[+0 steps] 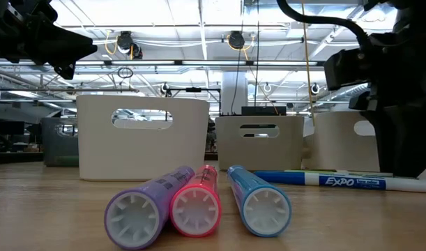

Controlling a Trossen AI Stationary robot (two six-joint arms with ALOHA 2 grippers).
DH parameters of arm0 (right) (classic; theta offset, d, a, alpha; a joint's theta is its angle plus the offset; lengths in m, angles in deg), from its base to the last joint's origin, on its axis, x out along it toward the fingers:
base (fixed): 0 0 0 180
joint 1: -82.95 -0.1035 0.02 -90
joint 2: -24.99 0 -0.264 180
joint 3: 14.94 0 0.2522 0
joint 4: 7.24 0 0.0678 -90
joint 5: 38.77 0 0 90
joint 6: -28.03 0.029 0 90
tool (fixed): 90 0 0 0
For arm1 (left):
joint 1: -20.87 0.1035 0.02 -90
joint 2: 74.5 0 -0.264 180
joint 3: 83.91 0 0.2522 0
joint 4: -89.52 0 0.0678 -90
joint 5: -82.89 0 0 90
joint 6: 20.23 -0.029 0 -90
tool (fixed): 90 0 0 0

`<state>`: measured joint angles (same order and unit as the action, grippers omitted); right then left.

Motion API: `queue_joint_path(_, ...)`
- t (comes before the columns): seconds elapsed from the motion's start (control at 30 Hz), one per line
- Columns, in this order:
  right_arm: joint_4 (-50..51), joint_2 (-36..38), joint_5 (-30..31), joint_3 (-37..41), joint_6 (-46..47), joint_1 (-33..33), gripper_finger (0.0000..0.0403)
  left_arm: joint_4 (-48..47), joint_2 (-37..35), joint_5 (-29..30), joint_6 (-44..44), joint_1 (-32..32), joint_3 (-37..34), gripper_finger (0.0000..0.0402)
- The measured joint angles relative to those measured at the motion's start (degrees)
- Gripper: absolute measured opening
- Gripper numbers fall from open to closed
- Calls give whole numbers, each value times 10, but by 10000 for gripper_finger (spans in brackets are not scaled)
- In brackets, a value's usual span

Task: Pick & Place Markers
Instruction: Put the brown dry erase marker into the gray bin

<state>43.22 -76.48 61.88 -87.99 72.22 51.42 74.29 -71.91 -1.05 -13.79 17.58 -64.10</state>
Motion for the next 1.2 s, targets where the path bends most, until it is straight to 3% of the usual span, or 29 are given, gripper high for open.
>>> queue_joint_path(0.33,-5,-1,-5,1,-15,0,12,0,0,0,0,0,0,90)
queue_joint_path(0.6,-11,14,-5,-7,-14,0,14,0,0,0,0,0,0,90)
queue_joint_path(0.9,-52,93,16,-11,-14,0,13,0,0,0,0,0,0,90)
queue_joint_path(1.2,-178,166,141,-12,-47,16,13,0,0,0,0,0,0,90)
